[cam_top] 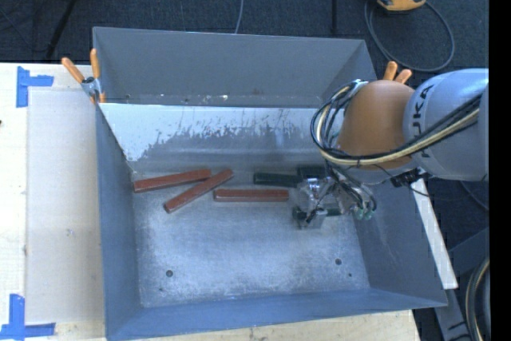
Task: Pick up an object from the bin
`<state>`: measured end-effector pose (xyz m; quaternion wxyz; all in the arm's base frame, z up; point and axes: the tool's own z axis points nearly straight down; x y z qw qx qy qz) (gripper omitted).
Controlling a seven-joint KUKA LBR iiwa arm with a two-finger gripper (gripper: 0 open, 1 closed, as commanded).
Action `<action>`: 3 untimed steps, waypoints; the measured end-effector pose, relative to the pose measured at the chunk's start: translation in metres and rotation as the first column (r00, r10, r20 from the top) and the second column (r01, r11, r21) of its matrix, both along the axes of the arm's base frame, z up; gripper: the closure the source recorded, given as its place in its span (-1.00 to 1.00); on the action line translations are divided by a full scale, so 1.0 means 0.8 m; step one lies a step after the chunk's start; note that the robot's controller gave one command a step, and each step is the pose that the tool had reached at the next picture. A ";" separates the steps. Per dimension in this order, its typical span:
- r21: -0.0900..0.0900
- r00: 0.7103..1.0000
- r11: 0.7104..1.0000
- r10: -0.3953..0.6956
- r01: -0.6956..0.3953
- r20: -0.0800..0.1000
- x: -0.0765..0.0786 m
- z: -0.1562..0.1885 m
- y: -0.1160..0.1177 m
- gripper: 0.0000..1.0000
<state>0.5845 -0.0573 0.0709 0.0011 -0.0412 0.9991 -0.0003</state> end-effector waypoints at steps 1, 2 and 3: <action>0.001 0.997 0.997 0.071 -0.071 0.000 0.003 0.157 0.001 1.00; 0.001 0.997 0.997 0.071 -0.071 -0.001 0.003 0.157 0.001 1.00; 0.003 0.987 0.987 0.159 -0.159 -0.005 0.001 0.206 -0.017 1.00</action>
Offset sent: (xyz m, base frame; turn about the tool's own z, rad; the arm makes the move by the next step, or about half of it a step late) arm 0.0000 0.0000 0.0000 0.0000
